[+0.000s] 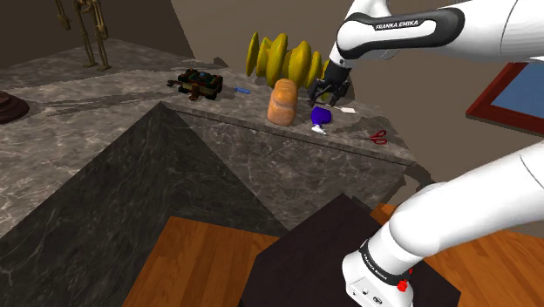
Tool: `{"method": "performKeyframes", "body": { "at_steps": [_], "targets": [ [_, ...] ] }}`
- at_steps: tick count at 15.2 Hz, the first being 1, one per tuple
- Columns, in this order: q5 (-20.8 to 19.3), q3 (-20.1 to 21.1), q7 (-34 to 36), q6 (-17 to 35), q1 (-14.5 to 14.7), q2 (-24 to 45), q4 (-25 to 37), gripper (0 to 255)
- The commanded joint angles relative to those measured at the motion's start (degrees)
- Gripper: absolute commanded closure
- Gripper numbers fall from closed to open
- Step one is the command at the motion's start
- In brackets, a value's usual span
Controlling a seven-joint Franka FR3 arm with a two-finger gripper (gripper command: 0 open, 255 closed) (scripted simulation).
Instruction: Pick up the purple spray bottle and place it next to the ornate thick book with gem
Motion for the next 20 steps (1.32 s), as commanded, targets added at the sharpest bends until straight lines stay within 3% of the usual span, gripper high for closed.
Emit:
{"method": "performKeyframes", "body": {
  "at_steps": [1,10,20],
  "targets": [
    [0.7,-1.0,0.9,1.9,-0.7,3.8,1.8,0],
    [6.7,-5.9,1.8,8.4,-4.2,20.8,11.3,0],
    [15.5,-8.4,1.6,11.5,-9.8,38.1,23.2,0]
  ]
}}
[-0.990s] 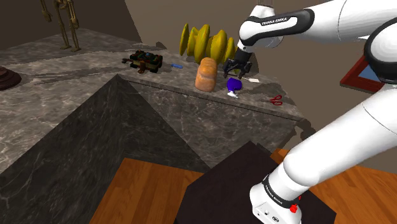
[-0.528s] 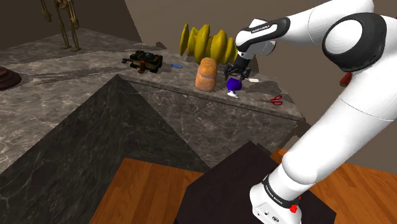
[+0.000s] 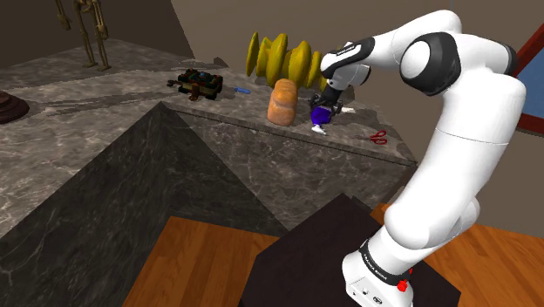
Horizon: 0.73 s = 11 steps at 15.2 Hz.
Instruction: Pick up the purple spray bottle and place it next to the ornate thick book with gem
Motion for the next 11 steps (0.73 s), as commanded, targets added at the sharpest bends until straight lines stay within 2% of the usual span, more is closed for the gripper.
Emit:
{"method": "performKeyframes", "body": {
  "at_steps": [1,7,11],
  "targets": [
    [0.8,0.1,-0.2,1.1,-0.4,1.6,0.3,0],
    [2.0,0.6,-0.9,4.4,-0.7,4.1,-0.6,0],
    [2.0,0.6,-0.9,4.4,-0.7,4.1,-0.6,0]
  ]
}}
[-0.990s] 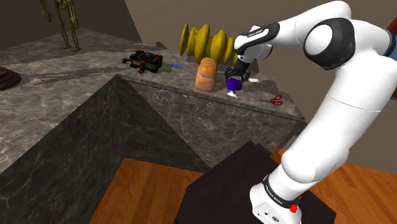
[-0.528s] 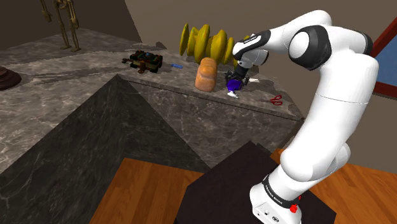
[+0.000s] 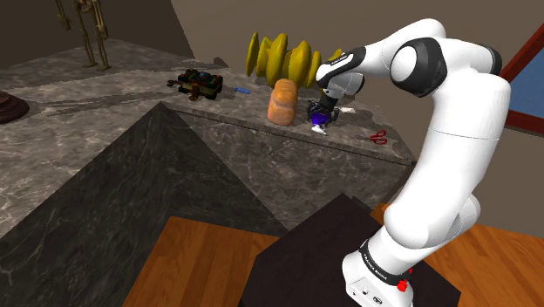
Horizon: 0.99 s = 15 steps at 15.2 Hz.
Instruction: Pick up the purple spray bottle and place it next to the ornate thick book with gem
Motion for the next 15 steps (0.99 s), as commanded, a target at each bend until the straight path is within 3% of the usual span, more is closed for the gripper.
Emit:
{"method": "performKeyframes", "body": {
  "at_steps": [1,4,5,15],
  "targets": [
    [0.0,0.0,0.0,0.0,0.0,0.0,0.0,0],
    [0.0,0.0,0.0,0.0,0.0,0.0,0.0,0],
    [0.0,0.0,0.0,0.0,0.0,0.0,0.0,255],
    [-0.2,-0.1,0.2,-0.6,0.1,-0.4,0.2,255]
  ]
}}
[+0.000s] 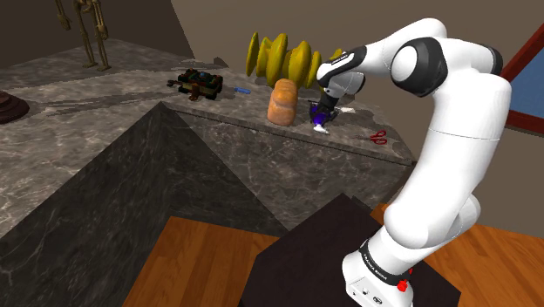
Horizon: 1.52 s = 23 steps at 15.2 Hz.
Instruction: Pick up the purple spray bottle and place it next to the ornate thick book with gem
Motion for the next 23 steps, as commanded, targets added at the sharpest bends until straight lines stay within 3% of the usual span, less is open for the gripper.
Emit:
{"method": "performKeyframes", "body": {
  "at_steps": [1,23],
  "targets": [
    [-0.3,-0.1,0.3,-0.8,0.2,-0.6,0.1,255],
    [-3.7,-1.3,3.1,-15.4,0.9,-7.2,8.6,255]
  ]
}}
